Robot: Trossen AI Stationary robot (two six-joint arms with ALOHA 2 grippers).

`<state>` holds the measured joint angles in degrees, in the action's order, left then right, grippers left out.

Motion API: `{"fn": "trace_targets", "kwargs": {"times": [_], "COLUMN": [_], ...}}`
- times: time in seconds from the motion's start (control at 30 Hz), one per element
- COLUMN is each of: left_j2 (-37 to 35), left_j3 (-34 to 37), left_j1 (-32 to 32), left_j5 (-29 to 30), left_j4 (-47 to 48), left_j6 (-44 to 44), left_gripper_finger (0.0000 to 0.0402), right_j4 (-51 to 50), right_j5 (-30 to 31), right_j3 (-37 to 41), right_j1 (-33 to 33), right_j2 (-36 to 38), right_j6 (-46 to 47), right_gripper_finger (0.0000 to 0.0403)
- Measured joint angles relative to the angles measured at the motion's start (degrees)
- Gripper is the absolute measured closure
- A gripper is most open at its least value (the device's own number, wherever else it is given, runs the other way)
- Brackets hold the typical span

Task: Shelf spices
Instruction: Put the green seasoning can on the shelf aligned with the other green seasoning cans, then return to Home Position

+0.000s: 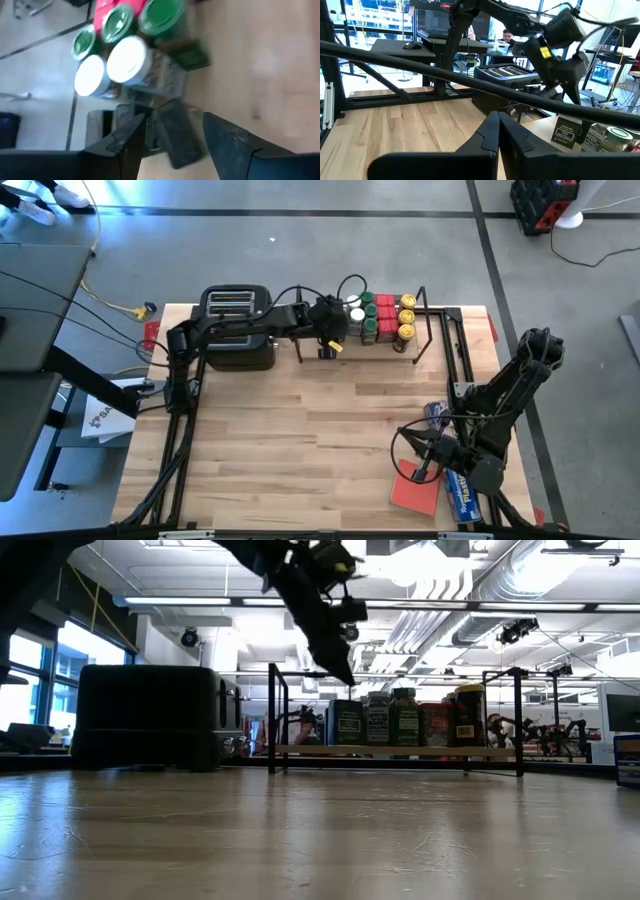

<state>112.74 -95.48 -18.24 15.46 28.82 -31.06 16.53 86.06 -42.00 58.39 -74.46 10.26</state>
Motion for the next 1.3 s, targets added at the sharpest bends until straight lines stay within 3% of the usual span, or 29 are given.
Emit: {"fn": "trace_targets", "kwargs": {"times": [0.07,0.2,0.27,0.47,0.63,1.07,1.3], "left_j2": [-0.9,-1.6,-0.9,2.8,4.4,4.6,1.8], "left_j3": [0.0,0.0,0.0,0.1,0.1,0.1,0.1], "left_j1": [1.1,2.5,3.1,2.7,1.8,-0.6,1.8], "left_j5": [-1.7,-10.4,-11.1,-6.0,-0.3,2.3,2.3], "left_j4": [1.3,4.9,7.5,7.1,5.9,1.7,4.3], "left_j6": [0.5,2.7,2.9,3.0,1.8,0.4,3.0], "left_gripper_finger": [0.0216,0.0249,0.0274,0.0349,0.0386,0.0401,0.0401], "right_j4": [-0.1,-0.2,-0.2,-0.1,0.0,0.0,-0.4], "right_j5": [0.0,0.0,0.0,-0.6,-0.6,-0.6,-0.7], "right_j3": [0.0,0.0,0.0,0.0,0.0,0.0,0.0], "right_j1": [0.0,0.0,0.0,0.0,0.0,0.0,0.0], "right_j2": [0.0,0.0,0.0,-0.1,-0.1,-0.1,-0.1], "right_j6": [0.0,0.0,0.0,0.4,0.4,0.3,1.7], "right_gripper_finger": [0.0403,0.0403,0.0403,0.0403,0.0403,0.0403,0.0403]}}
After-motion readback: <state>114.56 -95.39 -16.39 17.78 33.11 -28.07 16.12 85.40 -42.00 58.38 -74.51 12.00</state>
